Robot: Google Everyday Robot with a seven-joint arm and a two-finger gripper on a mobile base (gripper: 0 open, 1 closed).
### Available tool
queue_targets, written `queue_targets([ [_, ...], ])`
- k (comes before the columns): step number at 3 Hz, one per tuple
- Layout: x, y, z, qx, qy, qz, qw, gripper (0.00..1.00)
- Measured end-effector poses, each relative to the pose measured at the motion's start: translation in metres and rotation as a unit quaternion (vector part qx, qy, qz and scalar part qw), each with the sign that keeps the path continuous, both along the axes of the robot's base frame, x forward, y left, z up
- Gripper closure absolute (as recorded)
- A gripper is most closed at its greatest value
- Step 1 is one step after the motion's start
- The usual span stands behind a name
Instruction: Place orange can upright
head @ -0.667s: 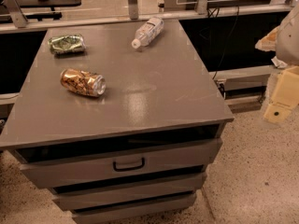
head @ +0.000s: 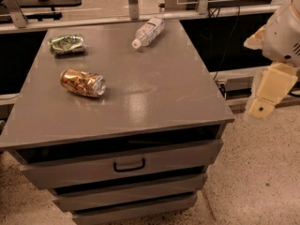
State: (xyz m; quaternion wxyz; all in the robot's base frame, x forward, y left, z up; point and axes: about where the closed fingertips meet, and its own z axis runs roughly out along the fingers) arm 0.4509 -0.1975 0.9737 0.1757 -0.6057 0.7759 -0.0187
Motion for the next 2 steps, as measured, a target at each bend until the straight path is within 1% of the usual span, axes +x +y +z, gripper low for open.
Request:
queue_targets([
  [1,0.031,0.053,-0.014,0.032,-0.004,0.012,0.9994,0.0],
  [2,0.067,0.123,-0.024,0.07,-0.017,0.018,0.9972,0.0],
])
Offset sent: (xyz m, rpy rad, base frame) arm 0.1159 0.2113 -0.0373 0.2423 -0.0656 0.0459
